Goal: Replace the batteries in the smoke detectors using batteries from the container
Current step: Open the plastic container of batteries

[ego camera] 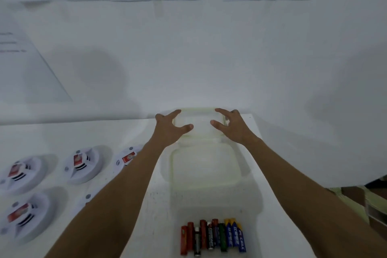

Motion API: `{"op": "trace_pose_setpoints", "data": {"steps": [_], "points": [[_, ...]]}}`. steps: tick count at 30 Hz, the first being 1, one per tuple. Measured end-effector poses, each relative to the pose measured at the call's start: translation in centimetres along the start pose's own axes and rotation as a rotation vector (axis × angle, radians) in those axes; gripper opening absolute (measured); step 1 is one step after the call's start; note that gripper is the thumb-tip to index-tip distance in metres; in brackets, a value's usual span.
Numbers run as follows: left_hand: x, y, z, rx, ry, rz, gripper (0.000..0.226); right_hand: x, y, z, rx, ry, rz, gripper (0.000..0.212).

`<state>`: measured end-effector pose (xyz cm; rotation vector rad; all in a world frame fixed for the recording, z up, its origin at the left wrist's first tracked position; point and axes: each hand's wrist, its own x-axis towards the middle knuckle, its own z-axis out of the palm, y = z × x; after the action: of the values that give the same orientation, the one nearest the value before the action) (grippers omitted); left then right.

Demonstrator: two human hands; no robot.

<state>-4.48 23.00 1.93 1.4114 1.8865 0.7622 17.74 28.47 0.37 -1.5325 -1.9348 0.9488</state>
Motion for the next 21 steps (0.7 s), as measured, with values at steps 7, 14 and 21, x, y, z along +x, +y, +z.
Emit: {"op": "trace_pose_setpoints", "data": {"steps": [7,14,21], "points": [[2.2,-2.1,1.5,0.298,-0.036,-0.125,0.080,1.8,2.1,1.9,-0.230,-0.094,0.057,0.059],[1.4,-0.8,0.8,0.377,0.018,-0.093,0.073,1.3,1.5,1.3,-0.219,-0.021,0.030,0.058],[-4.4,0.5,0.6,0.119,0.071,0.068,0.067,-4.8,-1.2,-0.4,0.010,0.050,-0.076,0.055]]}}
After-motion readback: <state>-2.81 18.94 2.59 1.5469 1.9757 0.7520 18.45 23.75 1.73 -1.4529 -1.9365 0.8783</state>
